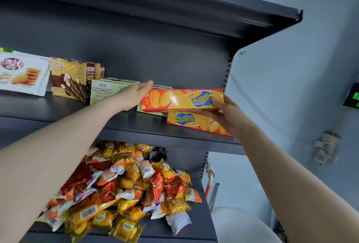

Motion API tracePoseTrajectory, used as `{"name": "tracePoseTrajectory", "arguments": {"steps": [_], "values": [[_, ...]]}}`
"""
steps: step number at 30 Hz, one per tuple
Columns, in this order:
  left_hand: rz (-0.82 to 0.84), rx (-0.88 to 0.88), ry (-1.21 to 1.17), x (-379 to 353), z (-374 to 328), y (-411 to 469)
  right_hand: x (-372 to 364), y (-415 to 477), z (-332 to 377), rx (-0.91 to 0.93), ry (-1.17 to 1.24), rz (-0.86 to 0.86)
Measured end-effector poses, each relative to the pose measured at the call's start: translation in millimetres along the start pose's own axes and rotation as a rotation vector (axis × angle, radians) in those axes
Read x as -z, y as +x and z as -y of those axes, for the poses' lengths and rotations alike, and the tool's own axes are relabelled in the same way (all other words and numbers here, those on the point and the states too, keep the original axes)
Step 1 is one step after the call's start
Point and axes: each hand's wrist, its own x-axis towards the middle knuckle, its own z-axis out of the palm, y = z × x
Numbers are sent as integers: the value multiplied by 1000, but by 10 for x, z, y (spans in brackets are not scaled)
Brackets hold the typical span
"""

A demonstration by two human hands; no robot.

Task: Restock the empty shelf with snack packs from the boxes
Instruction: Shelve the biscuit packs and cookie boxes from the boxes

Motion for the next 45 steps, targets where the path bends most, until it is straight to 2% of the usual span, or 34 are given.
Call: {"name": "tracePoseTrajectory", "arguments": {"steps": [2,4,8,11,13,16,17,20,21,23,25,30,37,39,41,45], "values": [[109,69,-189,2,32,-19,11,-32,17,7,14,-15],[189,26,-239,-9,42,-31,15,-33,31,21,21,-42],[314,-24,-355,-136,-12,-22,-34,64,32,116,153,-211],[354,-38,-403,-306,-101,30,-264,78,-14,93,50,-95],[371,-61,-336,-393,-157,44,-389,61,-45,27,-31,-31],[189,-171,17,-372,-214,106,-372,92,-13,69,-291,-20],[95,-216,14,-341,-262,111,-353,101,14,97,-396,-6],[-110,-347,-270,-191,-476,129,-343,70,100,142,-554,50],[-132,-351,-319,-130,-536,139,-339,66,117,139,-590,63],[-130,-333,-270,-31,-587,160,-311,55,145,116,-660,90],[-88,-316,-202,10,-553,175,-262,53,153,97,-705,101],[90,-279,-289,-37,-435,132,-167,55,141,74,-822,143],[144,-213,-372,-177,-294,122,-77,15,189,34,-885,192],[235,-176,-302,-219,-217,106,-31,-1,237,7,-1034,207],[318,-125,-153,-311,-123,88,-17,-25,238,-12,-1284,212],[345,-113,42,-576,2,65,-6,-26,80,35,-1512,226]]}}
